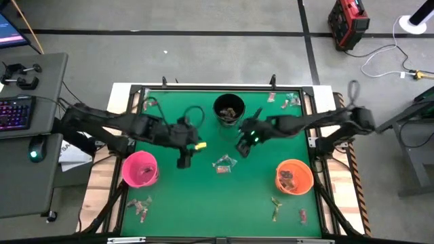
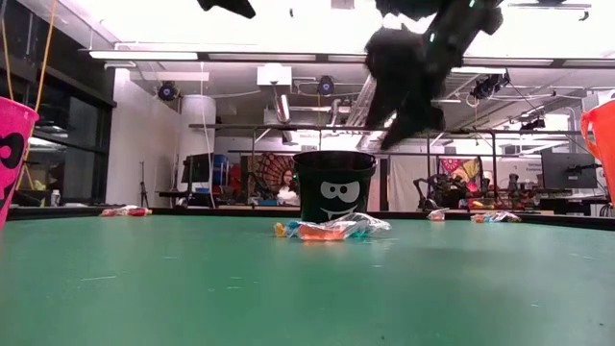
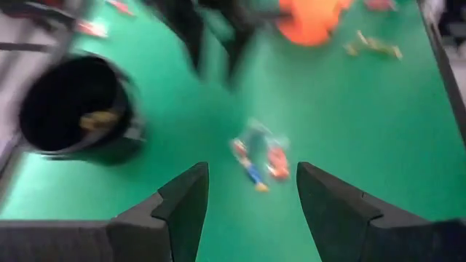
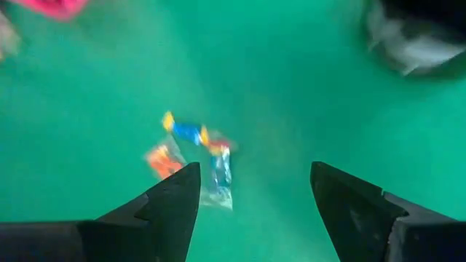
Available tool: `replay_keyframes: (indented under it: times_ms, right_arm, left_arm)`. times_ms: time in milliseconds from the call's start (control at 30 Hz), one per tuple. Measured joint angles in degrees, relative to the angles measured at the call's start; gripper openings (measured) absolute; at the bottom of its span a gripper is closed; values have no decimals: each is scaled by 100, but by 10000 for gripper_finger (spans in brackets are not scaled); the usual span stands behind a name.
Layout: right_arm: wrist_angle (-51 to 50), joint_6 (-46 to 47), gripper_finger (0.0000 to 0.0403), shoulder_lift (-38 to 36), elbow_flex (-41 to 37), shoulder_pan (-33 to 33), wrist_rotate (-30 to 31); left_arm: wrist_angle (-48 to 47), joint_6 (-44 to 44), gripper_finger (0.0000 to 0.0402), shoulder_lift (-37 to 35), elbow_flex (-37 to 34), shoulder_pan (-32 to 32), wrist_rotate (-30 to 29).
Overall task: Sort candy by brand, put in halloween buckets
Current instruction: Put the blue gummy into the orange bucket
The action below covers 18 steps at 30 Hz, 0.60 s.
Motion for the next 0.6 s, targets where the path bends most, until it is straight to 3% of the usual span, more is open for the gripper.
replay_keyframes:
  times_ms: [233,600]
  right_arm:
    - [264,-124,254,1274,381,435,55]
    - [343,-51,252,1974,638,799,469]
  left_arm:
    - [308,-705,199,-254,0,181,-940]
    - [446,-532,199,-251,0,170,-914]
